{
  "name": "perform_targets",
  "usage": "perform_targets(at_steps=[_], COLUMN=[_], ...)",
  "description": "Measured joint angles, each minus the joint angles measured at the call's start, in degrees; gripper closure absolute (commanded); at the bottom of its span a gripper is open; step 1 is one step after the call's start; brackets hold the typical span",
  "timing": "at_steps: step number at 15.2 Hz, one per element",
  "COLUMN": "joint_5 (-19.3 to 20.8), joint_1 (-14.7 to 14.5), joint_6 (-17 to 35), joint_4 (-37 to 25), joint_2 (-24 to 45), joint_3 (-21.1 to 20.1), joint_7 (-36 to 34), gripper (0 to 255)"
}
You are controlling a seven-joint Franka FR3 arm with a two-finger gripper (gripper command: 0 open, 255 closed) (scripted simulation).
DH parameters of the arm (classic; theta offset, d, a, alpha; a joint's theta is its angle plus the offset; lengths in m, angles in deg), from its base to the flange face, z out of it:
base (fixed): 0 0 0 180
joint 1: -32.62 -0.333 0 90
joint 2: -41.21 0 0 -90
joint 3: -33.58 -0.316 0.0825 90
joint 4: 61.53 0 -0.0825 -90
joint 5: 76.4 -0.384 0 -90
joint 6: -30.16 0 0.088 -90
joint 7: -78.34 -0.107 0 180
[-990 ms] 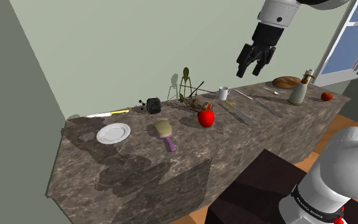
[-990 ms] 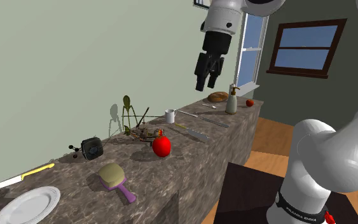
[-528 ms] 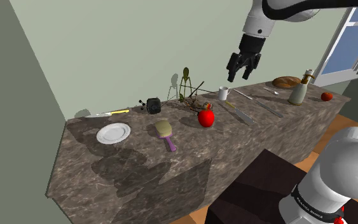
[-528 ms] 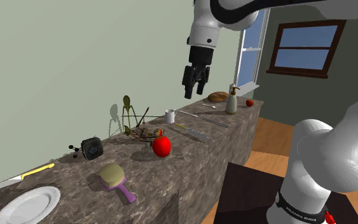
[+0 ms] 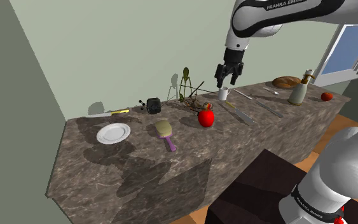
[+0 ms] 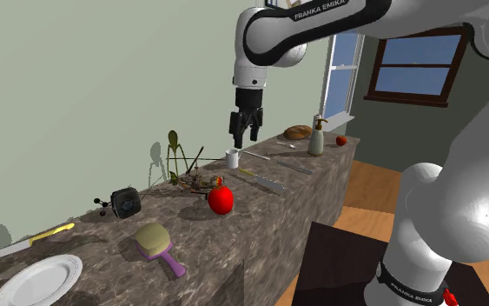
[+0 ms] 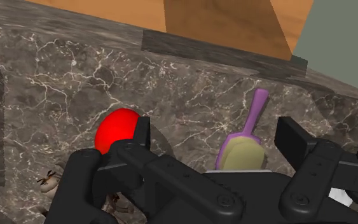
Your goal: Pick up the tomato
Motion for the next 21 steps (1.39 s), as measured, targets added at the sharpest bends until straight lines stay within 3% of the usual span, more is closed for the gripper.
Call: perform_targets(at_steps=[12, 21], joint_5=[-0.6, -1.4], joint_1=[2.0, 5.0], joint_6=[4.1, 1.1], joint_4=[-16.4, -36.6], joint_2=[27.6, 49.7], joint_3=[3.3, 3.5], joint_7=[8.1, 12.3], gripper=[0, 0])
